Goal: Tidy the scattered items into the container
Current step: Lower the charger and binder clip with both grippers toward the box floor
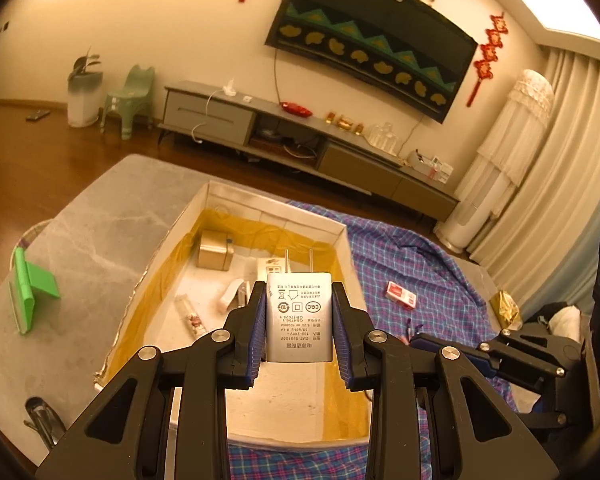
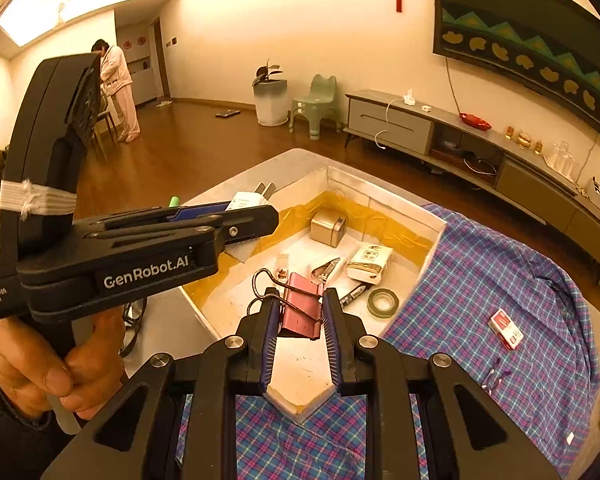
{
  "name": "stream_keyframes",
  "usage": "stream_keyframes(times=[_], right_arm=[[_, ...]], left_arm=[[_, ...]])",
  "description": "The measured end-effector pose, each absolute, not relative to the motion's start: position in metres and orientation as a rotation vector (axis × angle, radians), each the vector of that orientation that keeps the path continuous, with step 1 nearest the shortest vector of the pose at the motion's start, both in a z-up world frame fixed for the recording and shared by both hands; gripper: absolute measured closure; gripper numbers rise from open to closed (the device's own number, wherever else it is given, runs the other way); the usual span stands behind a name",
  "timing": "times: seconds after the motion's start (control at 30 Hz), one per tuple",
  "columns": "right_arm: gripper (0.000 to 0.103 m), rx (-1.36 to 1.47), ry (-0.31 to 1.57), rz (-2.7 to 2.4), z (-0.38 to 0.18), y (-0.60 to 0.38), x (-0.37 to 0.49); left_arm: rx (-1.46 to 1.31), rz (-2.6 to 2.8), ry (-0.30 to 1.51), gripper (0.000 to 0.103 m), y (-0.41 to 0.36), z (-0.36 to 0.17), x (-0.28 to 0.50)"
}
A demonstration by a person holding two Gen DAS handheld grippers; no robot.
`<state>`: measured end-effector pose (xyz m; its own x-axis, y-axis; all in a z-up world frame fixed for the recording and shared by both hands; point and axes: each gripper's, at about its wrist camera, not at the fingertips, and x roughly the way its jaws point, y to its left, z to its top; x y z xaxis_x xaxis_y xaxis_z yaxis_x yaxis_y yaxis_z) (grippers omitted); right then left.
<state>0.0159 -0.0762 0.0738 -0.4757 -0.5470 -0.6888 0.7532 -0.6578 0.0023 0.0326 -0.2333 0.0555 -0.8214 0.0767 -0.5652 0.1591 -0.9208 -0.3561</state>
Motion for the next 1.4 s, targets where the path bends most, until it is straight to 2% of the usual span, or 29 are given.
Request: stream_keyframes(times=[0.87,1.4], right_arm=[[0.08,1.045,0.548,-2.07,0.011,-0.124,-0.025],[0.079,1.222,0.507,-2.007,-0.014,-0.15,-0.059]], left_arm=[[1.102,-2.739,0.635,0.072,-0.258,-0.004,0.002],[1.192,-2.669,0.671,0.07,-0.276,-0.019,-0.006]])
